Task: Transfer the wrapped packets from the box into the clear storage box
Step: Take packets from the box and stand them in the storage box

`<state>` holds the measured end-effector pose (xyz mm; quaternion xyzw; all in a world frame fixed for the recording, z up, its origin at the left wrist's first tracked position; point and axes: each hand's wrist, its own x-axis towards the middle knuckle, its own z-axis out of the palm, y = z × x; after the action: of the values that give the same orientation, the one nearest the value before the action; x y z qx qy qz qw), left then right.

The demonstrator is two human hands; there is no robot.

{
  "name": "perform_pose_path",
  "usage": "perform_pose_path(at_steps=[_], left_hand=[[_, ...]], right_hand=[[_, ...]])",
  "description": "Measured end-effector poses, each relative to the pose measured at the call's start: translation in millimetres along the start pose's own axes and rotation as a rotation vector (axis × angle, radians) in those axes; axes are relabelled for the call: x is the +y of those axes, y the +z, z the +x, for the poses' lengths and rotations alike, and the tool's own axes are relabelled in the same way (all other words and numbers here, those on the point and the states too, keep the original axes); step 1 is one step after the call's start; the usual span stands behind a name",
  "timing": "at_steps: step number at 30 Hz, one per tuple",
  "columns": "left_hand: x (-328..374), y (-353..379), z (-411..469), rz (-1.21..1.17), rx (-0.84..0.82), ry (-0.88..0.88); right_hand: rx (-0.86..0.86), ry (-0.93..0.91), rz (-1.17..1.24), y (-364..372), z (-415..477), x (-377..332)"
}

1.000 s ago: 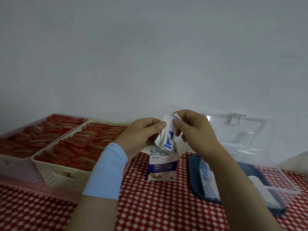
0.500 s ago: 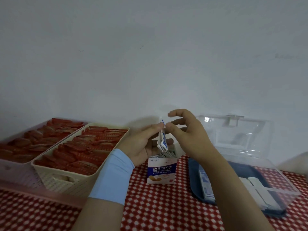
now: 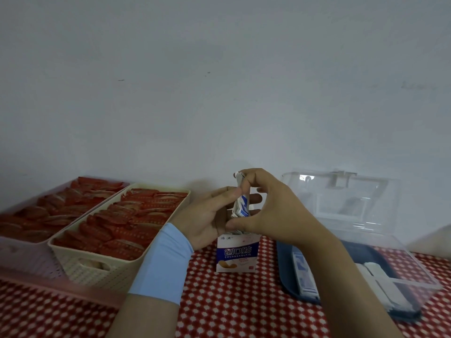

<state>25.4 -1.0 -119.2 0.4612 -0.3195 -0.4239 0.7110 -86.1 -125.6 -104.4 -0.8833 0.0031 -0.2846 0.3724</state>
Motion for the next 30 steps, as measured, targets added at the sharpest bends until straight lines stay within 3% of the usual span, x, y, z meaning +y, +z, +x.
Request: perform_pose_path(at_steps=[6, 16, 24, 26, 30], left_hand=[[0, -9, -7, 0.083, -0.083, 0.005], [4, -2, -14, 0.187, -0.131, -0.090], [17, 39, -7, 0.958, 0.190, 0.064], [11, 55, -9, 0.961, 0.253, 0.121], [-1, 72, -11, 0.744, 0.327, 0.173]], right_hand=[[-0.068, 0.125, 0.349, -10, 3, 5], [-0.100, 0.176, 0.221, -24, -2, 5], [0.058, 0.209, 0.169, -46, -13, 8], [0.100, 0.236, 0.210, -53, -18, 4], [0.109, 0.380, 0.376, -68, -30, -4]])
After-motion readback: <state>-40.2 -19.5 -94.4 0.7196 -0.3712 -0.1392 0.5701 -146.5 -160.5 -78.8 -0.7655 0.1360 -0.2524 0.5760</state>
